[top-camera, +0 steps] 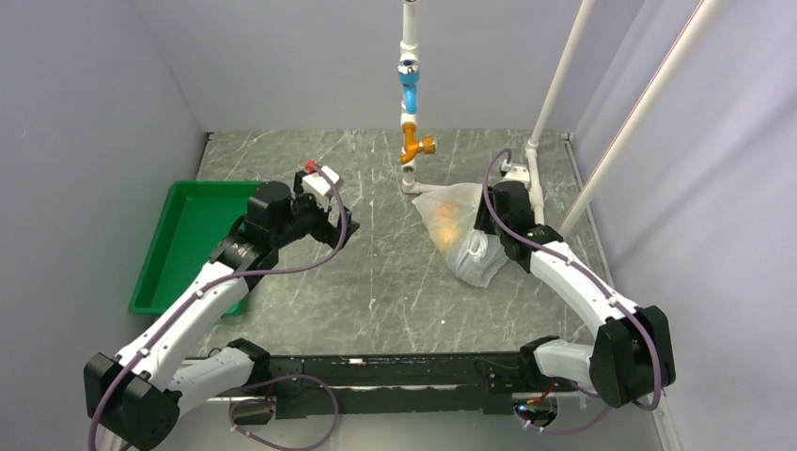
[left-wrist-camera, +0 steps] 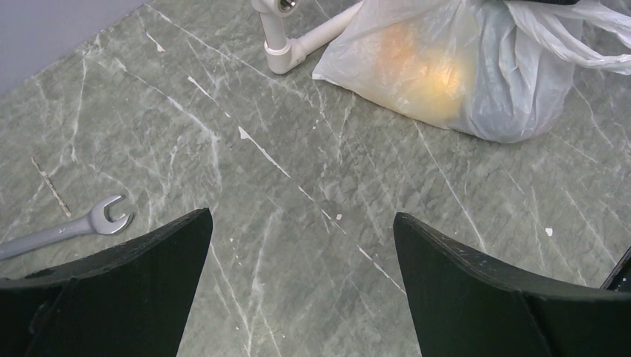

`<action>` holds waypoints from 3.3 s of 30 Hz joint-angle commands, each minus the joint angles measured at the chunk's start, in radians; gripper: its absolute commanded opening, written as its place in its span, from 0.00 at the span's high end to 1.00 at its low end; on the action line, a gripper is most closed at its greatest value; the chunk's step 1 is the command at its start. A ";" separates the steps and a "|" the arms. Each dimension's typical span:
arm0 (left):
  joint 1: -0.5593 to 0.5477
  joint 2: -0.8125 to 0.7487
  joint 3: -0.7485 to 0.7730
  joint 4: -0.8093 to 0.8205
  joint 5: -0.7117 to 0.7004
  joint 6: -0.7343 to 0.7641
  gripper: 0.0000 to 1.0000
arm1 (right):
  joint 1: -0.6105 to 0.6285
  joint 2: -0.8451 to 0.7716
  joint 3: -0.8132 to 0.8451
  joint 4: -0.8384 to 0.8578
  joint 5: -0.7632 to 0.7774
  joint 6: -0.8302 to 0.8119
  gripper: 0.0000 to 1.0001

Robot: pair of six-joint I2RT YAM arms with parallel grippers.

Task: Take the fake fruits out of the plastic bag
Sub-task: Move the plastic bag to the center of the board, then untie the plastic bag at the center of the board.

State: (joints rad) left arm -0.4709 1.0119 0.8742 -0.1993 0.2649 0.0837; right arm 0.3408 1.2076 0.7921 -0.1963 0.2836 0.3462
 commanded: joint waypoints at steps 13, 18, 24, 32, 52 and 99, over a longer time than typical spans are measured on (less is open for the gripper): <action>-0.035 0.098 0.060 0.077 0.171 -0.176 0.01 | 0.109 -0.014 -0.053 0.131 -0.424 -0.107 0.89; -0.069 0.115 0.054 0.097 0.177 -0.206 0.01 | 0.161 -0.047 -0.120 0.191 -0.526 -0.113 0.98; -0.177 0.131 0.063 0.057 0.081 -0.155 0.04 | 0.252 -0.091 -0.198 0.312 -0.609 -0.053 0.95; -0.265 0.182 0.107 -0.029 -0.018 -0.096 0.19 | 0.387 -0.043 -0.187 0.410 -0.649 -0.031 0.93; -0.318 0.296 0.185 -0.147 -0.103 -0.038 0.32 | 0.410 -0.087 -0.183 0.401 -0.537 -0.059 0.87; -0.317 0.270 0.184 -0.113 -0.100 -0.019 1.00 | 0.426 -0.059 -0.057 0.346 -0.393 -0.038 0.65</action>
State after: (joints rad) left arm -0.7845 1.2747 1.0313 -0.3424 0.1345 0.0521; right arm 0.7628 1.1484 0.7010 0.1139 -0.1295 0.2993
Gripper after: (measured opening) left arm 0.010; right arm 0.414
